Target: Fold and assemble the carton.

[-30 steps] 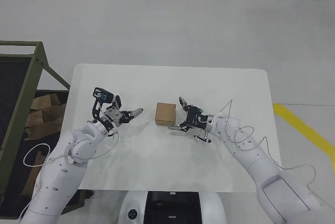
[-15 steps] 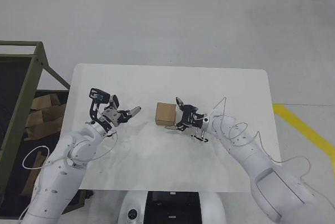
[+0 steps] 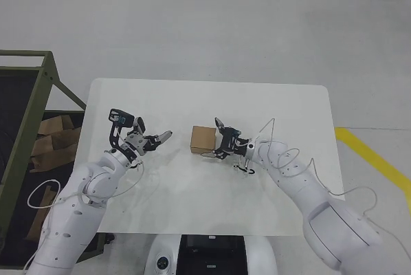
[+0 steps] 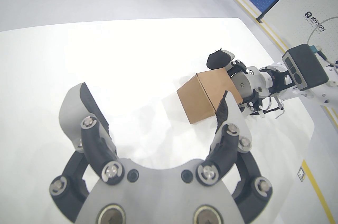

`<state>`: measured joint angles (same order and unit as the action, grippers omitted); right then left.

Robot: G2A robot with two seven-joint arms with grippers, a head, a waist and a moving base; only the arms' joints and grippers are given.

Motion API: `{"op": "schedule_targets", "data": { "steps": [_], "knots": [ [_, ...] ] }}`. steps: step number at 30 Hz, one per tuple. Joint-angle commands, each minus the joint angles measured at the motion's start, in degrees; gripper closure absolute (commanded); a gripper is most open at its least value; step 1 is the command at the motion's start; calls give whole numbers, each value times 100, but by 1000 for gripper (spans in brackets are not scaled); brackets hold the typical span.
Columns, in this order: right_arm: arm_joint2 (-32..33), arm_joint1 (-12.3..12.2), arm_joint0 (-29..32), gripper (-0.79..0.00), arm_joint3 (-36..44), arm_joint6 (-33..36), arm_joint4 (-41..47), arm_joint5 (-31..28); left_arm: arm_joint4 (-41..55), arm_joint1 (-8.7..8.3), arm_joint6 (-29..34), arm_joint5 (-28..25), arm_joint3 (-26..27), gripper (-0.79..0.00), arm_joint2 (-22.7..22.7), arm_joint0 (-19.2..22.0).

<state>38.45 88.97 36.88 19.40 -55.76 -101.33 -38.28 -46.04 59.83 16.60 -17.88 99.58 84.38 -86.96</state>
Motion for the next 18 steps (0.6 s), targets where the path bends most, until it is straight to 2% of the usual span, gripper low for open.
{"op": "schedule_targets", "data": {
  "steps": [1,16,18],
  "knots": [
    [-25,23,-25,-785,-43,8,11,-43,9,2,-2,-1,-3,-785,13,-8],
    [-179,158,-150,-785,-264,-21,79,-173,4,18,36,-16,-25,-785,31,0],
    [-195,169,-160,-686,-284,-38,83,-170,5,21,43,-17,-31,-785,29,8]
  ]
}}
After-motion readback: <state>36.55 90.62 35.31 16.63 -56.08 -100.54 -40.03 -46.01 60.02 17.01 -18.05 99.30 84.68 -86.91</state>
